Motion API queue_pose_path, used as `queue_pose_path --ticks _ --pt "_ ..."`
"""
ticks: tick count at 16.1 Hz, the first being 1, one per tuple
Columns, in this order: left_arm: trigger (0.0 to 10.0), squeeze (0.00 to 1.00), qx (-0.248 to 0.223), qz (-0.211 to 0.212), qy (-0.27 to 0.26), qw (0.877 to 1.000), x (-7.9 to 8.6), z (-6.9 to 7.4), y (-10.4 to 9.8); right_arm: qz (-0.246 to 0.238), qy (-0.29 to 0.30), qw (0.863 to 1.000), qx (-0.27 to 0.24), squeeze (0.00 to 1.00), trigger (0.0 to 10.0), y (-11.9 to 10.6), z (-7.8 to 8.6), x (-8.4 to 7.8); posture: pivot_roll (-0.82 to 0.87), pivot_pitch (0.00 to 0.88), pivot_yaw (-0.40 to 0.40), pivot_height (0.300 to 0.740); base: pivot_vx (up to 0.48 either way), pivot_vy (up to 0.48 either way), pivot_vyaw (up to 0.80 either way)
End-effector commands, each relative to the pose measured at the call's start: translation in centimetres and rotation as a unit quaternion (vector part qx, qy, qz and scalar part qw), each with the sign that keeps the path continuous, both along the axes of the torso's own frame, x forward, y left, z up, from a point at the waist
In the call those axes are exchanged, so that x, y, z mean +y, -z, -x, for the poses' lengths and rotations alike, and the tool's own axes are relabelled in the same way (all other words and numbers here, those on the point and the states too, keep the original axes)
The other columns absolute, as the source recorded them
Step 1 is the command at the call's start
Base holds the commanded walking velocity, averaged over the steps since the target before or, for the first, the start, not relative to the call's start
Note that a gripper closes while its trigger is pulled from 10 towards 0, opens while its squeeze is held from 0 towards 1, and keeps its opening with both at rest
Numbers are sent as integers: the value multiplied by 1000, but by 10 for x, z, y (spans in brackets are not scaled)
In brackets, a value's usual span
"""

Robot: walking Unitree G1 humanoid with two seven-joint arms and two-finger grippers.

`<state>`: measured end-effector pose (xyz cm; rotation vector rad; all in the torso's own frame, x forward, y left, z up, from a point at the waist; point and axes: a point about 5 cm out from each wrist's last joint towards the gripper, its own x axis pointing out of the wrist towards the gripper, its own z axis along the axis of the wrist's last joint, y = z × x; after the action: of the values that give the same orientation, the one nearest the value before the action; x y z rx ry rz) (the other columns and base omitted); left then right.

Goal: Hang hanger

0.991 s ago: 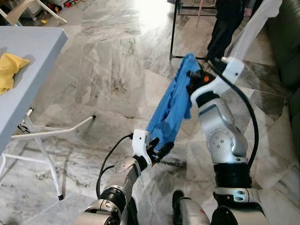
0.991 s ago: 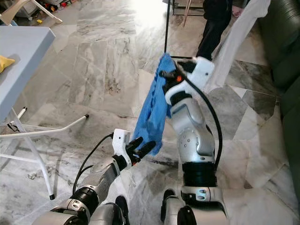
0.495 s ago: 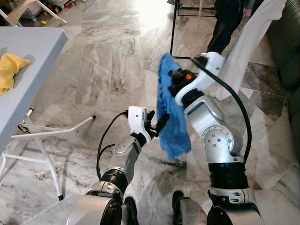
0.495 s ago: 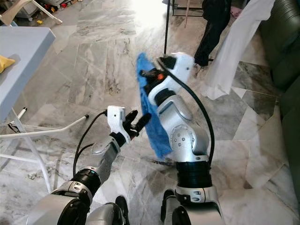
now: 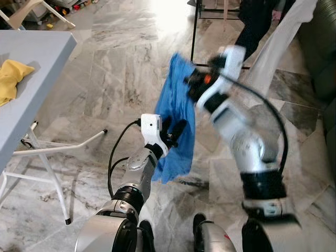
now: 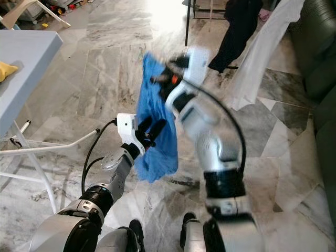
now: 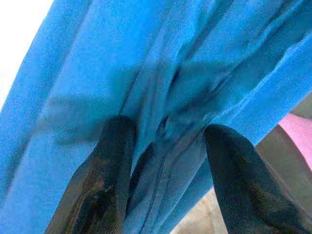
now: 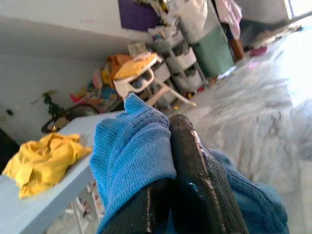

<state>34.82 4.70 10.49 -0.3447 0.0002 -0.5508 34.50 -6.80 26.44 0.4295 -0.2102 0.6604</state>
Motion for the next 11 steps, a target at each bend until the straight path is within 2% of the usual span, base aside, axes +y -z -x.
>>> queue_pose_path --ticks 1,3,4,5,8,9,10,11 --pt "10000 0 -27 3 3 1000 -24 1 -15 3 2 1000 -22 0 0 -7 -2 1 -239 252 66 740 0 0 0" --pt "10000 0 -45 -24 -45 998 -14 -5 -20 -3 32 999 -37 0 0 -13 -9 -6 -227 250 61 740 0 0 0" --pt "10000 0 -47 -30 -52 997 -13 -6 -21 -7 39 998 -39 0 0 -14 -10 -7 -223 248 60 740 0 0 0" --pt "10000 0 -51 -32 -54 997 -12 -6 -21 -12 46 998 -40 0 0 -13 -12 -6 -217 247 58 740 0 0 0" --pt "9843 0 -73 -17 -24 997 -26 -1 -27 -20 56 997 -45 0 0 -13 -12 -4 -198 241 55 740 0 0 0" --pt "588 0 -74 -16 -20 997 -29 -1 -28 -22 55 997 -47 0 0 -15 -13 -3 -196 239 59 740 0 0 0" --pt "1333 0 -73 -22 -13 997 -31 0 -27 -23 56 997 -50 0 0 -16 -14 -3 -199 237 66 740 0 0 0" --pt "3804 0 -66 -18 -5 998 -32 1 -25 -24 58 997 -53 0 0 -17 -14 -4 -209 234 70 740 0 0 0"
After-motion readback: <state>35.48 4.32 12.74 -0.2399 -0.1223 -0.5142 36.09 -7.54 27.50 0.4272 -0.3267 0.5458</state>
